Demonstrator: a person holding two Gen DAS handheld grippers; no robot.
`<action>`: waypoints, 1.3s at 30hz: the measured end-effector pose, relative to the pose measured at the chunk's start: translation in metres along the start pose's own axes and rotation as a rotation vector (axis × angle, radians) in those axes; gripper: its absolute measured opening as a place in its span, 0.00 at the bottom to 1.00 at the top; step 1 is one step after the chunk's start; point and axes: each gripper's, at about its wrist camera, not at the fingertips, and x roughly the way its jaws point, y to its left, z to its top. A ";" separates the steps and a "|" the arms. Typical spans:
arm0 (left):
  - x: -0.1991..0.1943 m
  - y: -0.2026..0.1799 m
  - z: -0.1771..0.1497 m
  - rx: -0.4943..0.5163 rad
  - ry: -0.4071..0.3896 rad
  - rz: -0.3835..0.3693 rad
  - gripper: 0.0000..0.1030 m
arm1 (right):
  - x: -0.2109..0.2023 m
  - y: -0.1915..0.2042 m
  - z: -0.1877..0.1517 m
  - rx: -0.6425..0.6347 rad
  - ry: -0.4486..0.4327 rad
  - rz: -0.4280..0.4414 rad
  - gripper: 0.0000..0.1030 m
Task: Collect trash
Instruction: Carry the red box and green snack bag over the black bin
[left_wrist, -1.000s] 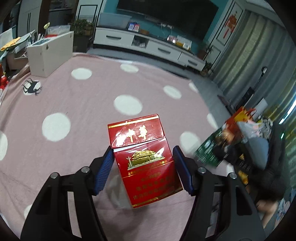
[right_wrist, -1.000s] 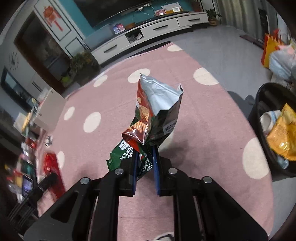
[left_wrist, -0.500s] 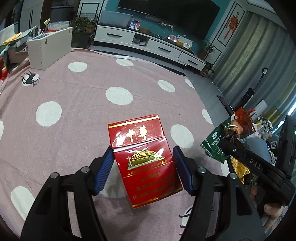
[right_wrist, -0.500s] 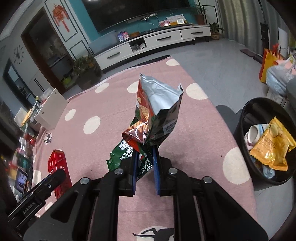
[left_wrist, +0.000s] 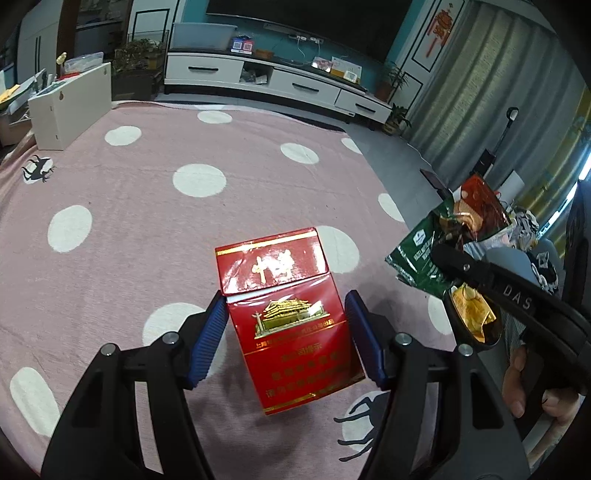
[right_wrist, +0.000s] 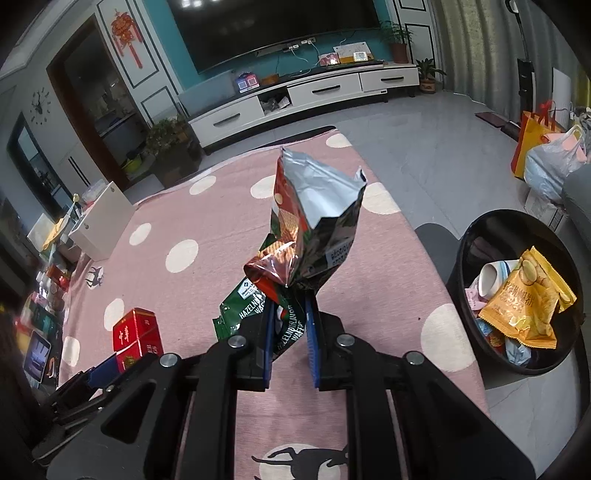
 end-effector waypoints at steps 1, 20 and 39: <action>0.001 -0.001 -0.001 0.004 0.003 0.000 0.64 | 0.000 0.001 -0.001 0.000 0.000 -0.004 0.16; 0.012 -0.076 0.017 0.175 -0.017 -0.077 0.64 | -0.057 -0.026 0.033 0.024 -0.139 -0.059 0.16; 0.097 -0.250 0.007 0.428 0.089 -0.306 0.64 | -0.072 -0.244 0.005 0.541 -0.169 -0.268 0.16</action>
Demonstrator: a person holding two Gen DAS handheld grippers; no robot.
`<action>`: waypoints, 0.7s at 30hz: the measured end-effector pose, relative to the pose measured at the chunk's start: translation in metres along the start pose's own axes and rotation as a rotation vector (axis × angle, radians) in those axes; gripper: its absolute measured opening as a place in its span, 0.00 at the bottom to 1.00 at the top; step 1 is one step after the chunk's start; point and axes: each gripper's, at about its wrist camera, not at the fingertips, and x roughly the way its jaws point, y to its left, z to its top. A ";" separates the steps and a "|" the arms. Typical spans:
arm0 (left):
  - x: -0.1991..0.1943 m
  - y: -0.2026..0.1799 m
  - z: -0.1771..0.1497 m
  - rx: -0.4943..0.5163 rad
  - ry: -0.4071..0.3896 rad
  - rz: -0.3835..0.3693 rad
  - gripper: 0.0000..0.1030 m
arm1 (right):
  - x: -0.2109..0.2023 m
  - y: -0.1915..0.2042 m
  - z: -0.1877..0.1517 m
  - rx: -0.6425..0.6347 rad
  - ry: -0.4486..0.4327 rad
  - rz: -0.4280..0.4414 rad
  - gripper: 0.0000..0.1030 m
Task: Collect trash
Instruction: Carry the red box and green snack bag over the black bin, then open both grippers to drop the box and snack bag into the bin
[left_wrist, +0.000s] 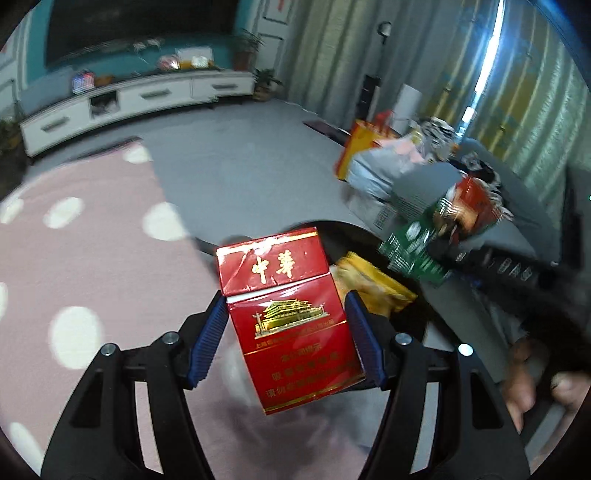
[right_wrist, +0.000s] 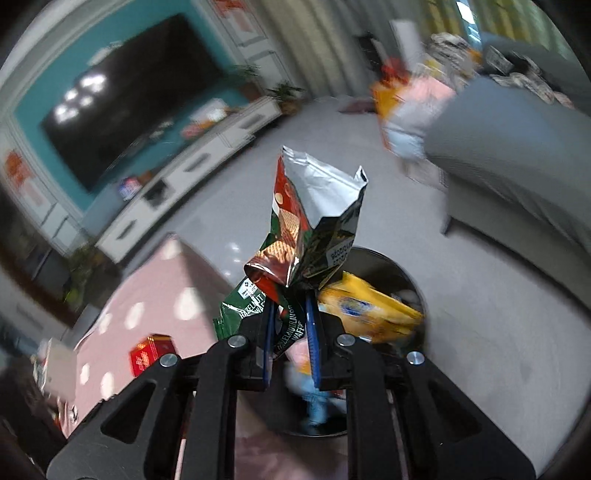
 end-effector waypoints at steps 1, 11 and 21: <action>0.009 -0.003 0.002 -0.003 0.020 -0.027 0.64 | 0.005 -0.007 -0.001 0.022 0.013 -0.014 0.16; 0.082 -0.020 0.005 -0.052 0.141 -0.152 0.64 | 0.037 -0.025 -0.002 0.095 0.117 -0.068 0.17; 0.108 -0.021 0.001 -0.050 0.184 -0.102 0.72 | 0.047 -0.027 -0.007 0.085 0.180 -0.120 0.18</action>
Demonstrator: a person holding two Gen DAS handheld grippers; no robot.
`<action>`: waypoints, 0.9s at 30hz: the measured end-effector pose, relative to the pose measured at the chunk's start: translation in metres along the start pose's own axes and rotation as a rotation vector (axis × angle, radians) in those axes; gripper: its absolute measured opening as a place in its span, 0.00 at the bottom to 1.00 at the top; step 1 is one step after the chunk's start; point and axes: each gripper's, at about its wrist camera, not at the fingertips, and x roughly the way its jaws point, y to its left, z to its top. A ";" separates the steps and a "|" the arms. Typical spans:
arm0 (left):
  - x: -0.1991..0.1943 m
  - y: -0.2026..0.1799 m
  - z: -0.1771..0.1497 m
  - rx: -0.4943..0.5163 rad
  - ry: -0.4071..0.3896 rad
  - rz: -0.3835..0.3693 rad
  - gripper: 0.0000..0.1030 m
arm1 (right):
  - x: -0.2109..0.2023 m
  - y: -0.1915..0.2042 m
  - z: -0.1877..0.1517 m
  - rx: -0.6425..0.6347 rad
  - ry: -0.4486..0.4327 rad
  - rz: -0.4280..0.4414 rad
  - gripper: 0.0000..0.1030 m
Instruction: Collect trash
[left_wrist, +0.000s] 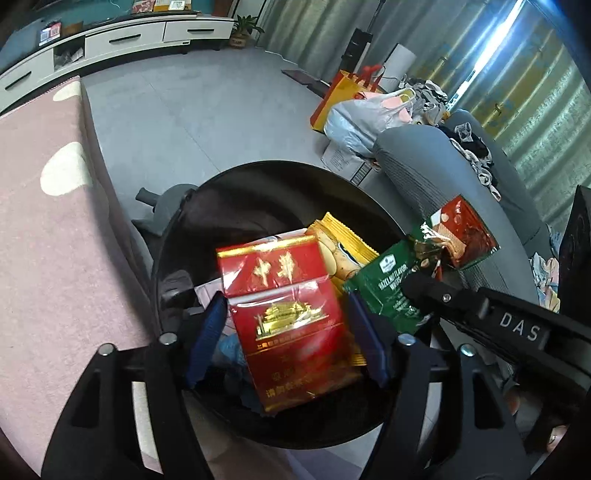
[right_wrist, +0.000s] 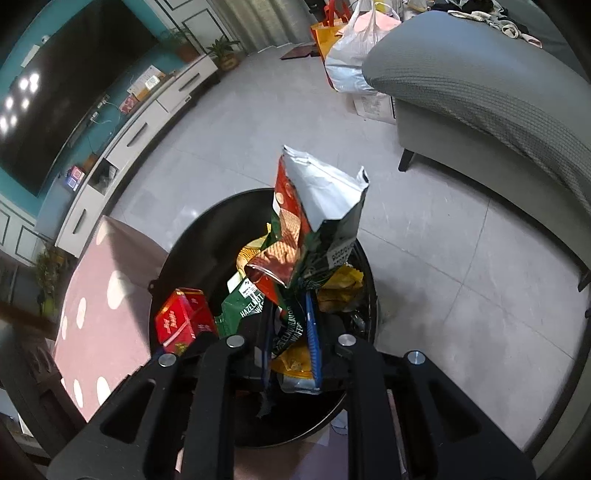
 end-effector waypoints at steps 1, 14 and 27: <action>-0.001 -0.001 0.001 -0.001 -0.005 -0.004 0.76 | -0.001 -0.001 0.000 0.003 -0.002 -0.003 0.26; -0.076 0.005 0.003 0.002 -0.140 -0.015 0.97 | -0.035 -0.003 -0.002 -0.014 -0.105 -0.023 0.79; -0.172 0.023 -0.015 -0.015 -0.275 0.078 0.97 | -0.099 0.018 -0.021 -0.125 -0.307 -0.089 0.97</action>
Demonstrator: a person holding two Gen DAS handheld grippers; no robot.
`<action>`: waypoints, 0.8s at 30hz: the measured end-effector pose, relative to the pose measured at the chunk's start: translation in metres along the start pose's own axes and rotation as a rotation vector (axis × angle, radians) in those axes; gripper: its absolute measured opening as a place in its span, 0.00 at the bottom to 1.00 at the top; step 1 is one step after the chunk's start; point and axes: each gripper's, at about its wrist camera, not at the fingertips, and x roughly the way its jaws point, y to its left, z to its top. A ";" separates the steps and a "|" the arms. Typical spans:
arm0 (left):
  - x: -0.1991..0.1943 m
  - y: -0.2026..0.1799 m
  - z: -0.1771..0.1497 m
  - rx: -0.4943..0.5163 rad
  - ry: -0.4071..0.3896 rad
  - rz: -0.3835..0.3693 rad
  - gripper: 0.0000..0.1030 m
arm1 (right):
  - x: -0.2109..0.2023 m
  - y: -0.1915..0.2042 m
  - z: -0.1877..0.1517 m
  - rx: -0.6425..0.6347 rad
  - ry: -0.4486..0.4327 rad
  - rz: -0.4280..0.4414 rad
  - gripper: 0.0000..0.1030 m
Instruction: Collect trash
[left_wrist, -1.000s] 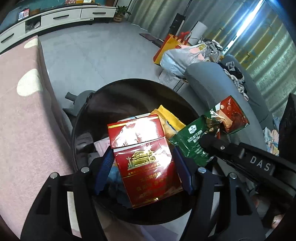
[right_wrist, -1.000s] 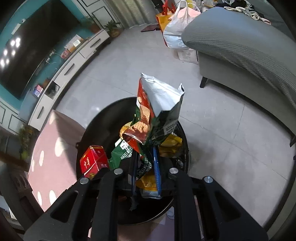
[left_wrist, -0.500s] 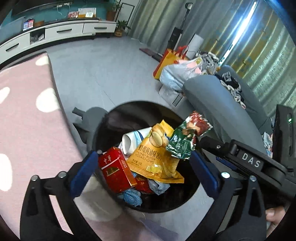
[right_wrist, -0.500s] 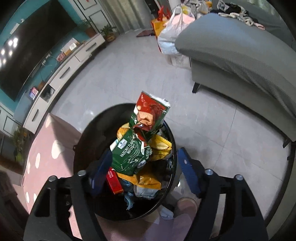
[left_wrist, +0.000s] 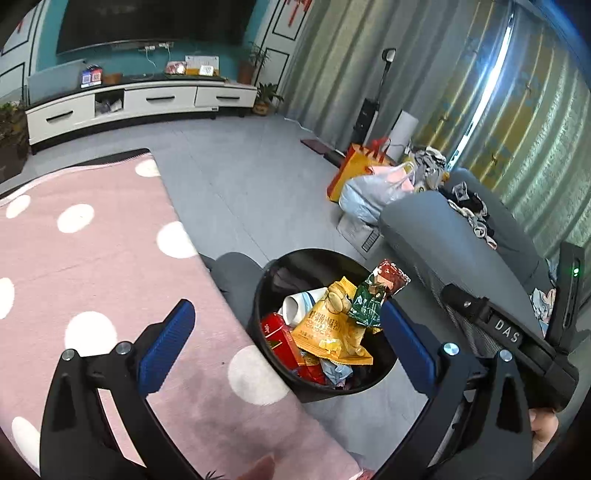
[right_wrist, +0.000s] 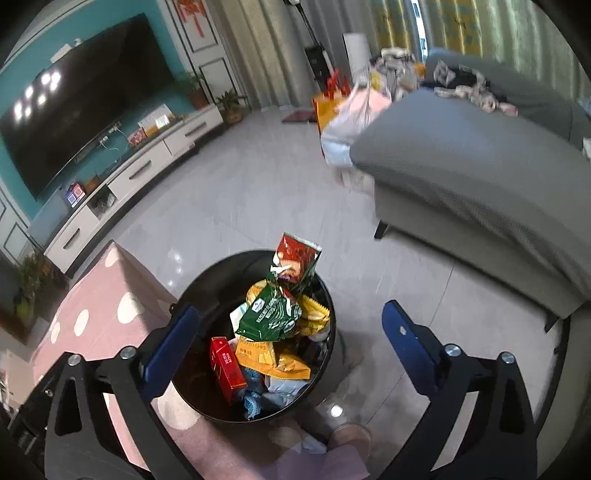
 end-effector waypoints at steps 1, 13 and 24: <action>-0.004 0.002 -0.002 0.000 -0.006 0.013 0.97 | -0.005 0.002 0.000 -0.013 -0.015 -0.007 0.97; -0.007 0.011 -0.029 -0.009 0.020 0.085 0.97 | -0.018 0.020 -0.006 -0.114 -0.042 -0.036 0.97; -0.007 0.014 -0.038 -0.015 0.043 0.094 0.97 | -0.013 0.023 -0.009 -0.124 -0.027 -0.058 0.97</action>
